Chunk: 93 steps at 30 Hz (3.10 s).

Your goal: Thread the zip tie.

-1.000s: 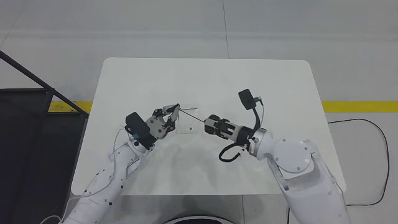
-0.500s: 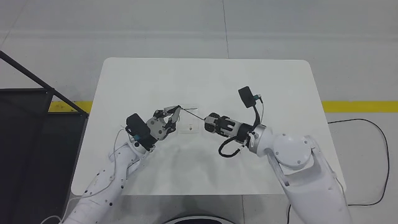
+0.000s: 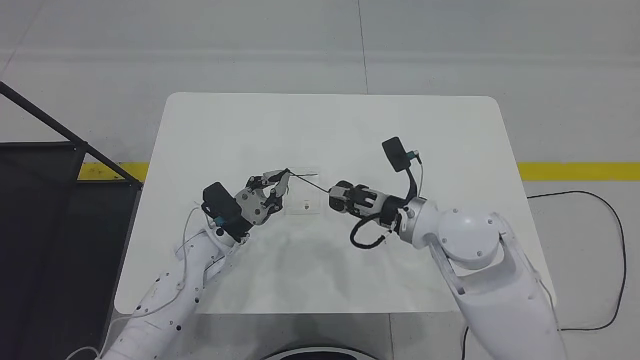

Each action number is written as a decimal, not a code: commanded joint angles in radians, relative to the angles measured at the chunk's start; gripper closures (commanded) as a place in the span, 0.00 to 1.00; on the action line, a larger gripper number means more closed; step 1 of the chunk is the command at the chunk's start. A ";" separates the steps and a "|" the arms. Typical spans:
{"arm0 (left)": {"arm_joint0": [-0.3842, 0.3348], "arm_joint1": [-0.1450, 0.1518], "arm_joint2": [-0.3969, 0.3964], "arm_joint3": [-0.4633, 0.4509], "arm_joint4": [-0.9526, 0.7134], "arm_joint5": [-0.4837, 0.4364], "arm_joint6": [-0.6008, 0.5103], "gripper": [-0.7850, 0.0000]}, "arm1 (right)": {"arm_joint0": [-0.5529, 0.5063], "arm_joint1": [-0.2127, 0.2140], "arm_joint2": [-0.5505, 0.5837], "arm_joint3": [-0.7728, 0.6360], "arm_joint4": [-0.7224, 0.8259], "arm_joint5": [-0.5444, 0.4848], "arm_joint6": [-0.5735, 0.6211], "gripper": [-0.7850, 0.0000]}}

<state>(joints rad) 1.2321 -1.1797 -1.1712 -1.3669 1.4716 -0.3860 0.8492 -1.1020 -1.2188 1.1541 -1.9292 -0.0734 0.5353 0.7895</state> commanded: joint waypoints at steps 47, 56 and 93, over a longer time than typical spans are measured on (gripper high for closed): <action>0.000 -0.008 -0.004 0.007 0.016 -0.005 0.005 1.00 | -0.007 0.018 -0.006 0.006 0.050 -0.019 -0.026 1.00; 0.001 -0.009 -0.006 0.007 0.018 -0.005 0.006 1.00 | -0.009 0.022 -0.004 0.006 0.057 -0.023 -0.027 1.00; 0.003 -0.011 -0.013 0.005 0.027 -0.013 0.006 1.00 | 0.015 0.032 -0.019 0.025 0.082 -0.008 -0.034 1.00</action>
<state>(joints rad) 1.2353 -1.1910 -1.1844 -1.3620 1.4987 -0.3983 0.8547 -1.0871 -1.1873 1.1351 -1.9042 0.0082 0.5271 0.7559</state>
